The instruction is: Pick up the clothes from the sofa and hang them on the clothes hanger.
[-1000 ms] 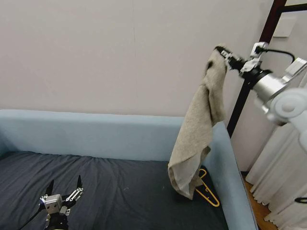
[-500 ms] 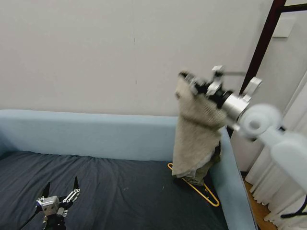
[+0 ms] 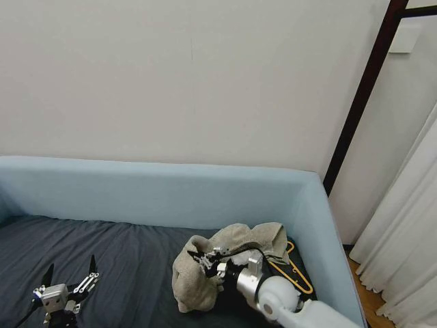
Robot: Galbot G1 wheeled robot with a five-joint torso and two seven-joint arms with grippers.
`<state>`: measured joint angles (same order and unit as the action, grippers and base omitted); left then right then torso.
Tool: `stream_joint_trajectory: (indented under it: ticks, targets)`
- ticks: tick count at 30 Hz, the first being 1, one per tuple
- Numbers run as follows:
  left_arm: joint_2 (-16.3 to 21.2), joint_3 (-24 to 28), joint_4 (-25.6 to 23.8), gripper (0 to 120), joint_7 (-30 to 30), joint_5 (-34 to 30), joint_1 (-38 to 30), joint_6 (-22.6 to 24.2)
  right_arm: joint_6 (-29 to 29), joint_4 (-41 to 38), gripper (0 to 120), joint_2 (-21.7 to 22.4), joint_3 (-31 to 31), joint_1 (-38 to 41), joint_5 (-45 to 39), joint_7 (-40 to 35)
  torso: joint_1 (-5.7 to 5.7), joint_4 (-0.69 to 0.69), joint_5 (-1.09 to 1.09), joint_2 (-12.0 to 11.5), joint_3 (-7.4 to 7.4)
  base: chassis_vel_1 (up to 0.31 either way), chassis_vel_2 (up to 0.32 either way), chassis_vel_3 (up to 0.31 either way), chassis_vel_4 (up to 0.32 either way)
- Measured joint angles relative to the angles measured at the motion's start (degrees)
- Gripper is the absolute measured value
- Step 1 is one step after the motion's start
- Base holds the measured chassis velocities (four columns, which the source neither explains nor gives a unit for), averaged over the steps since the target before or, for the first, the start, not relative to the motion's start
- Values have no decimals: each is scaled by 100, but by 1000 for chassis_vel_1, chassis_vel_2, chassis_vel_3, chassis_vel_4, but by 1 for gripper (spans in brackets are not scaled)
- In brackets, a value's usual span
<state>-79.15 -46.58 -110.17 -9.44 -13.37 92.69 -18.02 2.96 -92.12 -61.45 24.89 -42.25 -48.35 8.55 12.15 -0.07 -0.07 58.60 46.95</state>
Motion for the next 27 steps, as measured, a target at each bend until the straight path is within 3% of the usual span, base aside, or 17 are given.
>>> stream_joint_trajectory:
  ticks: [4,8,13,17,18,22,27]
  targets:
    - [-57,39,7,100,-3,61,-20,-2,644,-475,23,15,96,-371,-145,-549,0,0,1,0,0,0,0,0,0]
    - [-101,69,7,100,-6,104,-44,2,958,-799,35,86,102,-505,-254,-611,0,-1,2,0,0,0,0,0,0]
    - [-150,101,-9,100,-9,152,-51,8,1005,-946,51,214,-55,-550,-271,-384,0,1,2,0,0,0,0,0,0]
    - [-160,93,-55,100,-22,155,-41,10,618,-953,69,439,-303,-633,-15,-95,0,-1,3,0,0,0,0,0,0]
    - [-160,93,-55,100,-22,155,-41,10,618,-953,69,439,-303,-633,-15,-95,0,-1,3,0,0,0,0,0,0]
    - [-192,102,-81,100,-26,180,-36,18,666,-599,89,550,-580,-650,1126,-1452,0,0,4,0,1,0,0,0,0]
    - [-269,180,-111,100,-30,268,-12,19,699,167,100,426,-801,-490,1878,-2206,0,0,3,0,1,0,0,0,0]
